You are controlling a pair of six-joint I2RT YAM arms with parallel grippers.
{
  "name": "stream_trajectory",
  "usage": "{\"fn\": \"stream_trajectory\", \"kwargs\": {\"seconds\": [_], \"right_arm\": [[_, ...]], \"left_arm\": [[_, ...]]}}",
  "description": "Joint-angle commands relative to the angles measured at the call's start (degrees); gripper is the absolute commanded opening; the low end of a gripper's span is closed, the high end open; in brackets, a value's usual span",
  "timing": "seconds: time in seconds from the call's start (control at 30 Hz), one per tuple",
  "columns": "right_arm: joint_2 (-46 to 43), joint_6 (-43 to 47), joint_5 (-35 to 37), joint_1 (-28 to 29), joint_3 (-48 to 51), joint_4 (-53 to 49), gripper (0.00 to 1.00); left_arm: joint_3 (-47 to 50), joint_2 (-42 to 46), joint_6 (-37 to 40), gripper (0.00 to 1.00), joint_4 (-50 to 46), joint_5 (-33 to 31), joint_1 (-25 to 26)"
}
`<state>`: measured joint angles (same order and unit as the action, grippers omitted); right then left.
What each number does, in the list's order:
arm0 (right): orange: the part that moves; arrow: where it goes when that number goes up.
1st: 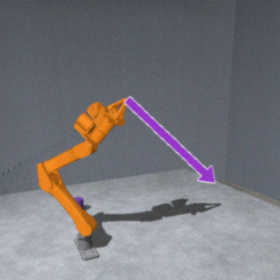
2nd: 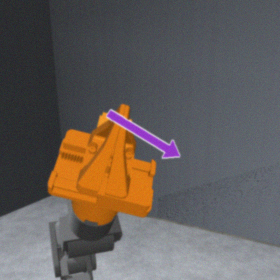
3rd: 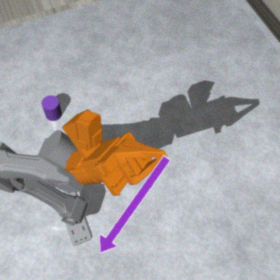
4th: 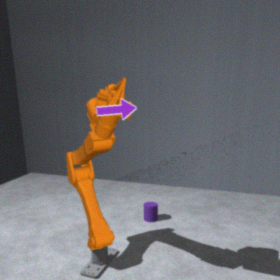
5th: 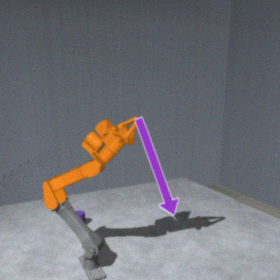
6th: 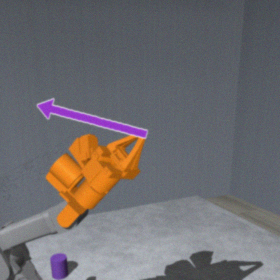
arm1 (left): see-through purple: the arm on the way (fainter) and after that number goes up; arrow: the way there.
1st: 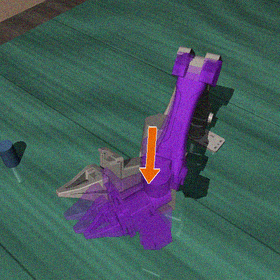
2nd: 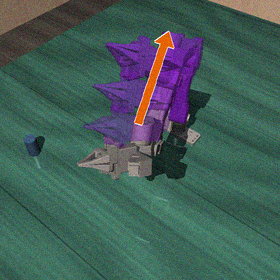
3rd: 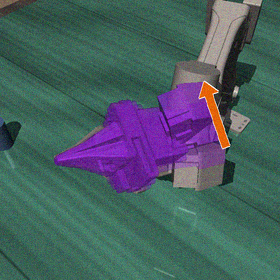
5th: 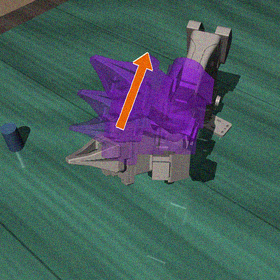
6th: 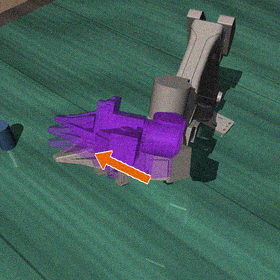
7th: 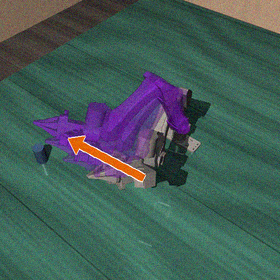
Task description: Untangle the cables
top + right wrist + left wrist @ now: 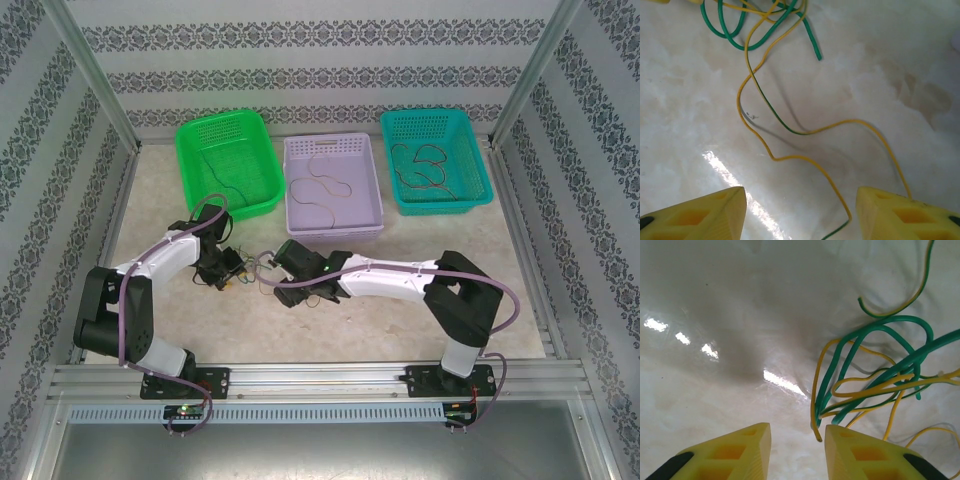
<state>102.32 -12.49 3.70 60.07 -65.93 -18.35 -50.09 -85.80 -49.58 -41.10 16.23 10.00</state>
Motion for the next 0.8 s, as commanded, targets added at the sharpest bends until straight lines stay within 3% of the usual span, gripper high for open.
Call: {"fn": "stream_trajectory", "kwargs": {"seconds": [0.0, 0.1, 0.2, 0.3, 0.43, 0.77], "right_arm": [[4.1, 8.3, 4.5, 1.3, -1.8, -2.9, 0.61], [7.9, 9.8, 4.3, 1.5, -4.3, -3.7, 0.59], [10.7, 9.7, 4.8, 1.5, -6.9, -5.1, 0.51], [9.9, 9.3, 5.0, 1.4, -6.3, -5.3, 0.20], [3.3, 9.1, 4.5, 0.2, -1.2, -5.4, 0.03], [-15.6, 5.9, 1.6, -12.1, 12.3, -11.4, 0.00]], "left_arm": [[0.7, -0.9, 1.7, 0.32, 4.3, -1.0, -0.7], [1.0, -1.7, 2.4, 0.18, 6.1, -0.8, -0.7], [1.1, -1.6, 3.1, 0.03, 6.2, -1.2, -0.7], [0.4, -0.1, 4.5, 0.00, 3.8, -3.5, -0.7], [-1.3, 2.3, 6.4, 0.00, -0.1, -7.0, -0.7], [-4.3, 6.1, 6.9, 0.00, -5.0, -12.7, -0.7]]}}
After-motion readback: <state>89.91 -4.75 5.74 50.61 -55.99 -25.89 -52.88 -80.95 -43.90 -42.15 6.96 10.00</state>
